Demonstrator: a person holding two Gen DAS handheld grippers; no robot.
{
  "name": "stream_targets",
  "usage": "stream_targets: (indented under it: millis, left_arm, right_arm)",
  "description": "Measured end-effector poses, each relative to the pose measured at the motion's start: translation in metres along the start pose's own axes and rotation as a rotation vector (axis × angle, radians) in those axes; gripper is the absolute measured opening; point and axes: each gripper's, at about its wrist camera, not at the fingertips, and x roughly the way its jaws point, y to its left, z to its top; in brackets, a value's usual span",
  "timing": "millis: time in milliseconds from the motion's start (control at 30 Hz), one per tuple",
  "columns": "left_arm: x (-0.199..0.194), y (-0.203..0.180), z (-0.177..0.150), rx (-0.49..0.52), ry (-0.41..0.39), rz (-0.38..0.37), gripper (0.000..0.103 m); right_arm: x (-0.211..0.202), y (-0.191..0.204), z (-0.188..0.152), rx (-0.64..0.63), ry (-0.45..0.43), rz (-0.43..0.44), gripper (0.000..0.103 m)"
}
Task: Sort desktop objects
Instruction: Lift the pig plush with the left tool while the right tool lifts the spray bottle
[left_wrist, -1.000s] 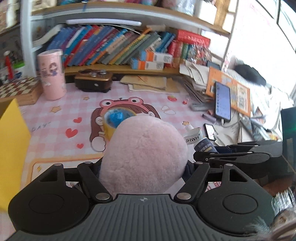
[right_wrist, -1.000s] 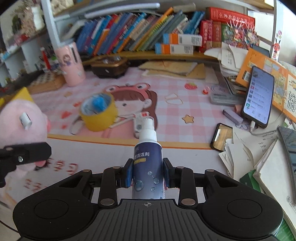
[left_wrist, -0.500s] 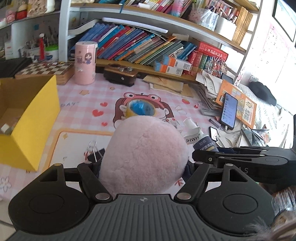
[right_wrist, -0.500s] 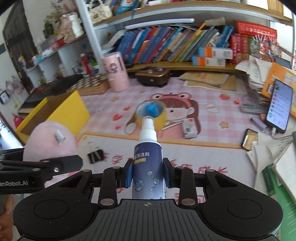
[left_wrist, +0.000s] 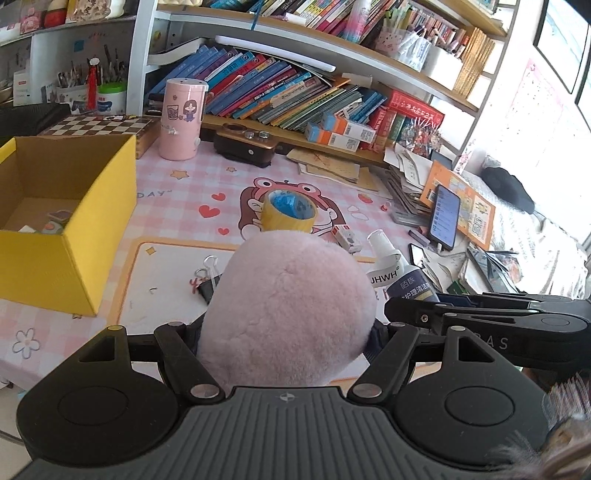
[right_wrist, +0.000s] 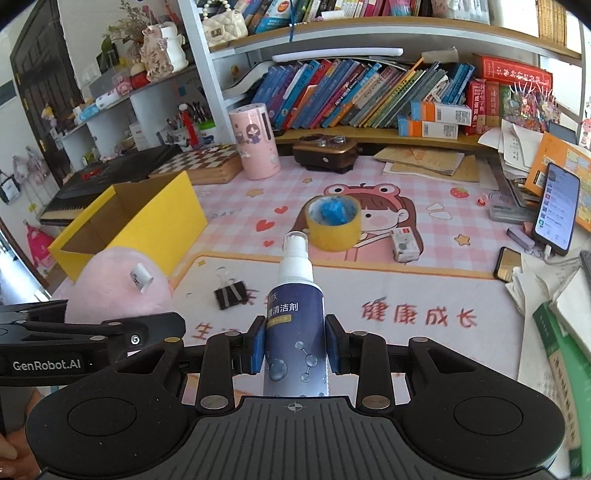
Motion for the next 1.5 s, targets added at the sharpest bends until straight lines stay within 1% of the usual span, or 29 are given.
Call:
stream_targets:
  millis: [267,533,700,833,1000,1500]
  left_arm:
    - [-0.04,0.044,-0.022,0.002,-0.005,-0.035,0.072]
    - [-0.08,0.09,-0.055,-0.011,0.026,-0.063,0.072]
    - [-0.102,0.111,-0.073,0.007,0.046,-0.081,0.072]
    - [-0.116,0.121,-0.082,0.013,0.047,-0.092,0.072]
    - [-0.13,0.133,-0.09,0.0,0.039,-0.091,0.072]
    - [-0.161,0.17,-0.099,-0.072,-0.015,-0.017,0.072]
  right_arm:
    - [-0.014,0.057,-0.023,0.029,0.002,-0.027,0.032]
    - [-0.029,0.122,-0.059,0.031,0.024,-0.049,0.032]
    - [-0.037,0.15,-0.083,0.062,0.03,-0.065,0.032]
    - [-0.045,0.168,-0.095,0.076,0.032,-0.067,0.032]
    - [-0.048,0.189,-0.101,0.06,0.031,-0.061,0.032]
    - [-0.041,0.236,-0.099,-0.055,0.043,0.017,0.032]
